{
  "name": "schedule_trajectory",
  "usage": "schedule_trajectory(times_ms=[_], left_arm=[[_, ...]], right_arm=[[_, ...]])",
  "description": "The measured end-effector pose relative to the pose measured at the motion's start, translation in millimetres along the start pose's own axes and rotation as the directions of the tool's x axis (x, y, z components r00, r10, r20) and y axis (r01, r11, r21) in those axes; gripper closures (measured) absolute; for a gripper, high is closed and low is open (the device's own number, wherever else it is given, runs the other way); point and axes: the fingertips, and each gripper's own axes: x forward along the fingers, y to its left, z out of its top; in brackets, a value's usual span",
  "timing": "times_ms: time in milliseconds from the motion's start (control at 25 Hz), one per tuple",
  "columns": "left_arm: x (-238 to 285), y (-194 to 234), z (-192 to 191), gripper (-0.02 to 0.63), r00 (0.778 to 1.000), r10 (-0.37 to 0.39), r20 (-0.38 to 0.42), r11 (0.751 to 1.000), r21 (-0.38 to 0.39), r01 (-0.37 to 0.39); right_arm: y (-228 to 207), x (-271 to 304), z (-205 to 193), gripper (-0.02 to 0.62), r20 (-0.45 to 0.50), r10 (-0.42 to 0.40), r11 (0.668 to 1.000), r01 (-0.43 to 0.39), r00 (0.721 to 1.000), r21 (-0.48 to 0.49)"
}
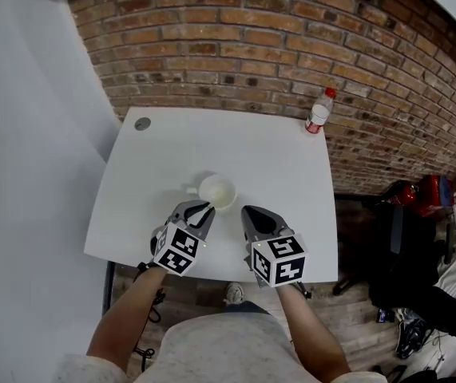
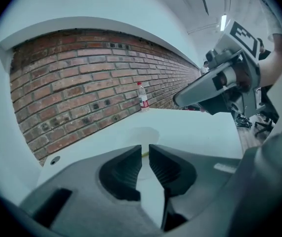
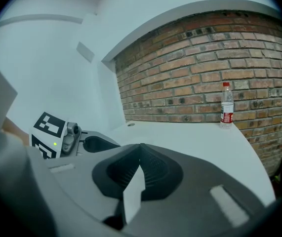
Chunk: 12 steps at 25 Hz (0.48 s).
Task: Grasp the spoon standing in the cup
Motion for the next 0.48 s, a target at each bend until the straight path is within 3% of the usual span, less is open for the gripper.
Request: schedule_trajectory(times_ms=[480], left_arm=[[-1.5, 4.7, 3.0, 0.56, 0.999, 0.047, 0.001, 0.995, -0.087, -0.047]], right_arm=[[-2.6, -0.4, 1.2, 0.589, 0.001, -0.005, 1.0, 0.005, 1.0, 0.005]])
